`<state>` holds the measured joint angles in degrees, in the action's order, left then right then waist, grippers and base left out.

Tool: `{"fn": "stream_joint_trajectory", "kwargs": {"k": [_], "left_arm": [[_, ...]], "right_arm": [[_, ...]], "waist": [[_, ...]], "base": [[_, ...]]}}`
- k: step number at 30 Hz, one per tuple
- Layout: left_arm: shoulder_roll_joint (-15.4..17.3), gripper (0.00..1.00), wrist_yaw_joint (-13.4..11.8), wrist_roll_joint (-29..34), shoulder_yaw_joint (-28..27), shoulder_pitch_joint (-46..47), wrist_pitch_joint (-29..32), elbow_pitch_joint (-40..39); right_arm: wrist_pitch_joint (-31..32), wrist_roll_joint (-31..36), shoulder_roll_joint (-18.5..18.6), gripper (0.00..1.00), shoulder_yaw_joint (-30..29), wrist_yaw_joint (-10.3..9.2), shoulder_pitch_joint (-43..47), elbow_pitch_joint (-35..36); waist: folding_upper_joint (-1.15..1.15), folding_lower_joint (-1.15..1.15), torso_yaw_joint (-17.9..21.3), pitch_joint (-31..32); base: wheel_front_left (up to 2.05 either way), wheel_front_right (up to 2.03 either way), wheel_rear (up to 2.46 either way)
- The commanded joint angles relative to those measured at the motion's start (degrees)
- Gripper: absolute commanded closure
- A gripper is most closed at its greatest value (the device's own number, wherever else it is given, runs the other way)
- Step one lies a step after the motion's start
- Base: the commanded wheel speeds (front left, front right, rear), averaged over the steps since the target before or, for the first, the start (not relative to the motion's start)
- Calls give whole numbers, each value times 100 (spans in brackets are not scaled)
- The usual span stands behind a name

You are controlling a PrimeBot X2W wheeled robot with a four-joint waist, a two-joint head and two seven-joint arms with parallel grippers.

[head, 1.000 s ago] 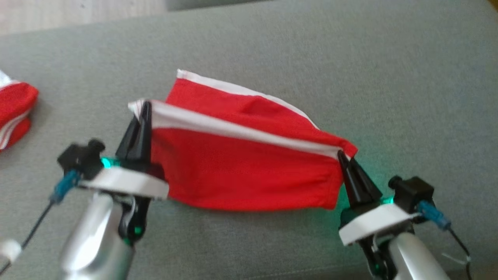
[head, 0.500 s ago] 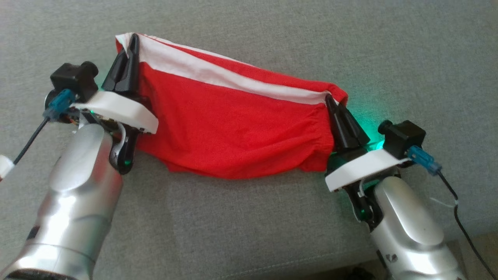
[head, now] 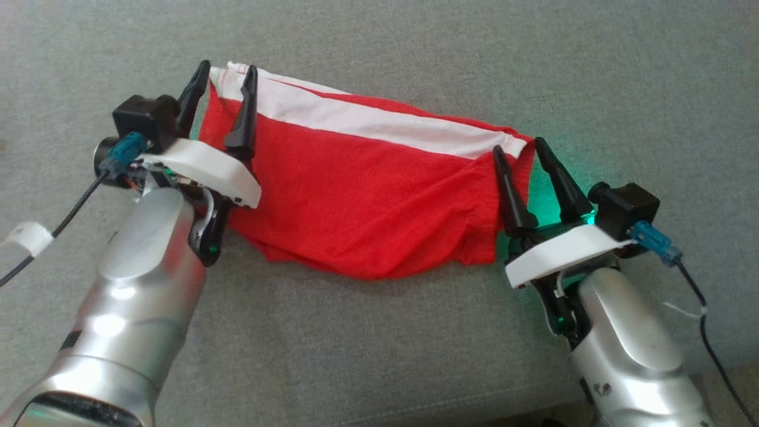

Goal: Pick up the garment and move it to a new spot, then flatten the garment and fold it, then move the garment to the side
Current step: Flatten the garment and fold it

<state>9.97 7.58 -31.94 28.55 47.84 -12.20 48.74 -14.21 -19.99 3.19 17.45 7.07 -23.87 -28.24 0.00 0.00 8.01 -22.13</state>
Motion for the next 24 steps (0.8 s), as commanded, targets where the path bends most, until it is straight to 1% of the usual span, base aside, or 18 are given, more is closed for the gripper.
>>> {"fn": "stream_joint_trajectory", "kwargs": {"k": [1,7,10,14,18,24], "left_arm": [[181,0,-9,-133,-11,134,-69,-243],[293,0,-9,-419,254,-48,-60,-446],[394,0,-9,-566,365,-221,-38,-538],[480,0,-10,-665,470,-530,78,-511],[476,0,-149,-702,529,-830,231,-398],[423,0,-349,-786,589,-1027,609,-222]], "right_arm": [[-71,73,-31,0,7,42,146,193],[21,202,-31,0,-146,42,429,354],[170,320,-31,0,-229,42,653,541],[302,541,-31,0,-481,42,1013,899],[427,658,-31,0,-727,42,1363,1357],[666,723,-31,0,-831,42,1670,2004]], "waist": [[0,0,-73,112],[0,0,-181,352],[0,0,-227,521],[0,0,-267,768],[0,0,-264,928],[0,0,-190,929]], "base": [[0,0,0],[0,0,0],[0,0,0],[0,0,0],[0,0,0],[0,0,0]]}}
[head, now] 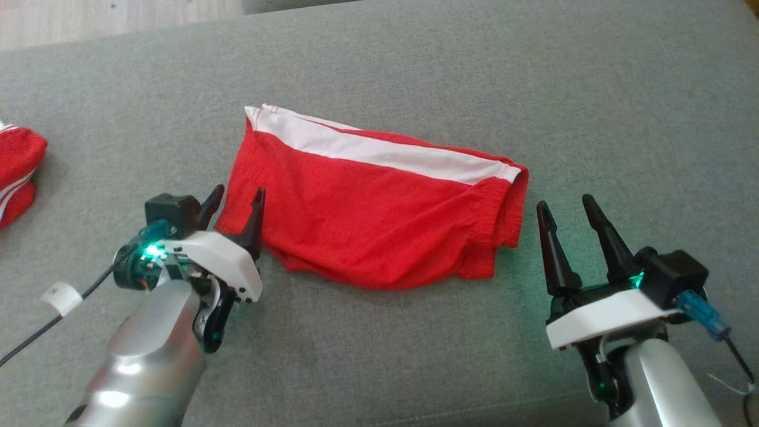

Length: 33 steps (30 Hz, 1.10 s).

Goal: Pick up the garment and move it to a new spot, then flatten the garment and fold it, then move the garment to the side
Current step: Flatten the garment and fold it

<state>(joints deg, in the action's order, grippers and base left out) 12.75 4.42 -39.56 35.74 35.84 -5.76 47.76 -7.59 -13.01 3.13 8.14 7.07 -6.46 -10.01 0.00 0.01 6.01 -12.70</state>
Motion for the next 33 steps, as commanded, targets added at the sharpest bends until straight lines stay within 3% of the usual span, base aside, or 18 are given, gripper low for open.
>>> {"fn": "stream_joint_trajectory", "kwargs": {"k": [1,6,11,12,14,26,33], "left_arm": [[152,0,-51,-32,-129,176,-2,-112],[212,0,-212,-105,-147,226,333,46],[159,0,-95,-230,-84,174,644,36],[148,17,-63,-242,-56,156,691,13],[124,100,-8,-270,-11,117,750,-48],[101,100,-130,-461,-238,-206,129,-543],[36,100,-304,-841,-464,-1179,-219,-1106]], "right_arm": [[35,32,-25,0,104,42,-46,263],[145,37,-25,0,166,42,27,617],[162,25,-25,0,146,42,80,726],[163,25,-25,0,133,42,86,730],[153,20,-25,0,111,42,85,736],[97,22,-25,0,-157,42,149,666],[119,37,-25,0,-579,42,352,669]], "waist": [[0,-1,29,-32],[0,-1,146,-174],[0,-1,174,-202],[0,-1,173,-196],[0,-1,165,-174],[0,-1,-120,201],[0,-1,-556,608]], "base": [[0,0,0],[0,0,0],[0,0,0],[0,0,0],[0,0,0],[0,0,0],[0,0,0]]}}
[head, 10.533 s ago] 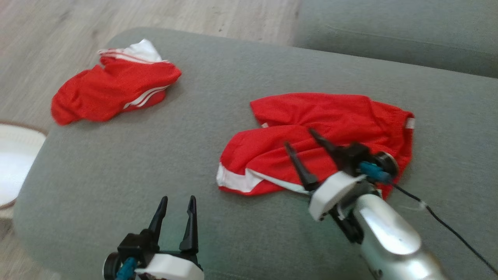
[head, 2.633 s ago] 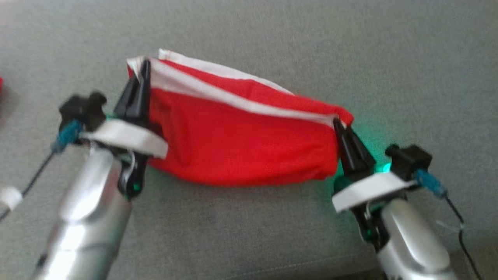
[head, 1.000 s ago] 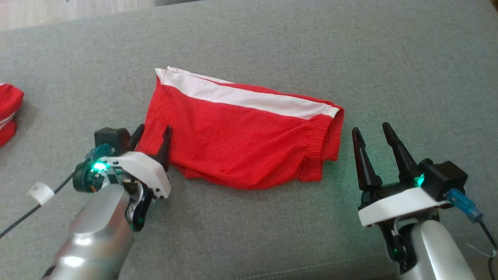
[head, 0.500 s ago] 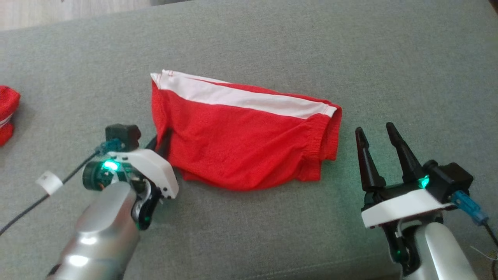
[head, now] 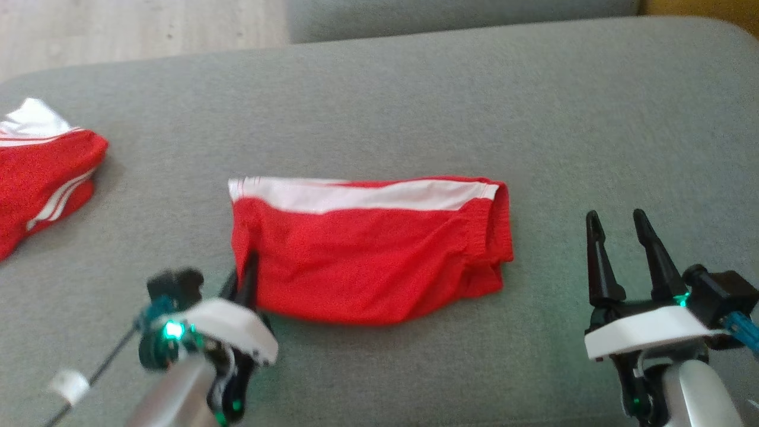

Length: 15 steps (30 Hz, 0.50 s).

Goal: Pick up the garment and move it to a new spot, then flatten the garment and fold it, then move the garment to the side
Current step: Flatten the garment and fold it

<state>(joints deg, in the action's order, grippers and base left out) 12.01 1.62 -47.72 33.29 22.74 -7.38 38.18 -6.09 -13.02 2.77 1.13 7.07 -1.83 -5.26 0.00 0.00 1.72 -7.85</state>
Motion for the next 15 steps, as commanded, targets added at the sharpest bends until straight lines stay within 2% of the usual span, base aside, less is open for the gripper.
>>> {"fn": "stream_joint_trajectory", "kwargs": {"k": [1,7,8,9,10,11,15], "left_arm": [[97,100,-55,-66,-224,-3,-53,-220],[24,100,-248,-249,-267,-569,-74,-551],[16,96,-281,-255,-282,-608,-113,-593],[10,61,-311,-253,-299,-635,-167,-633],[7,9,-340,-243,-315,-653,-229,-667],[7,0,-360,-223,-324,-659,-286,-703],[52,0,-382,-67,-475,-621,-610,-962]], "right_arm": [[-21,40,10,0,93,42,-92,201],[49,40,10,0,47,42,-27,251],[60,41,10,0,51,42,-25,254],[71,42,10,0,57,42,-26,252],[82,41,10,0,63,42,-26,245],[91,41,10,0,67,42,-27,237],[122,46,10,0,47,42,-6,183]], "waist": [[0,0,-171,157],[0,0,-322,277],[0,0,-330,282],[0,0,-338,287],[0,0,-344,294],[0,0,-349,300],[0,0,-374,344]], "base": [[0,0,0],[0,0,0],[0,0,0],[0,0,0],[0,0,0],[0,0,0],[0,0,0]]}}
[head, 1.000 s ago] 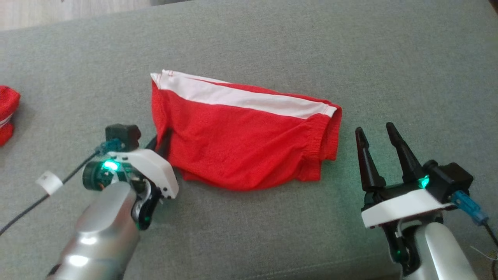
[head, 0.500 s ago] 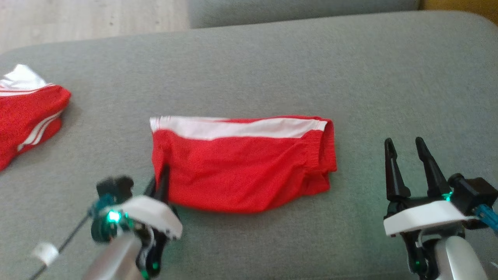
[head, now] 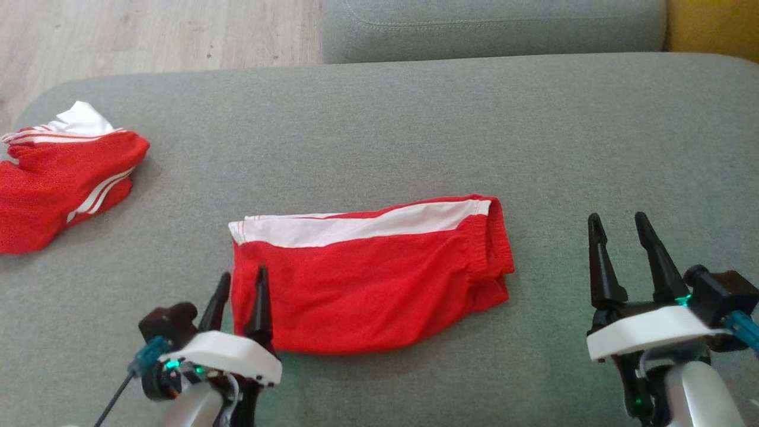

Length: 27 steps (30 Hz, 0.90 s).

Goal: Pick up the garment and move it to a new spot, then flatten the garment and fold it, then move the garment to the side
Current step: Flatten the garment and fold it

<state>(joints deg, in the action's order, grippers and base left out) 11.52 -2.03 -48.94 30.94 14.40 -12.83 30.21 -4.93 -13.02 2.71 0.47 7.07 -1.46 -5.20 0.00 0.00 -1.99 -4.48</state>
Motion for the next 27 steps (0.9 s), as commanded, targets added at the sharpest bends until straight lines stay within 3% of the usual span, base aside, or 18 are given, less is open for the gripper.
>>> {"fn": "stream_joint_trajectory", "kwargs": {"k": [1,12,27], "left_arm": [[131,0,-35,134,-280,223,-114,-241],[328,0,-307,1096,-780,-361,-215,-1463],[312,0,-517,1420,-866,-1053,-216,-2068]], "right_arm": [[10,49,17,0,101,42,-33,163],[52,41,17,0,-78,42,208,-27],[425,-155,17,0,221,42,-332,-796]], "waist": [[0,0,-12,28],[0,0,-155,390],[0,0,-740,429]], "base": [[0,0,0],[0,0,0],[0,0,0]]}}
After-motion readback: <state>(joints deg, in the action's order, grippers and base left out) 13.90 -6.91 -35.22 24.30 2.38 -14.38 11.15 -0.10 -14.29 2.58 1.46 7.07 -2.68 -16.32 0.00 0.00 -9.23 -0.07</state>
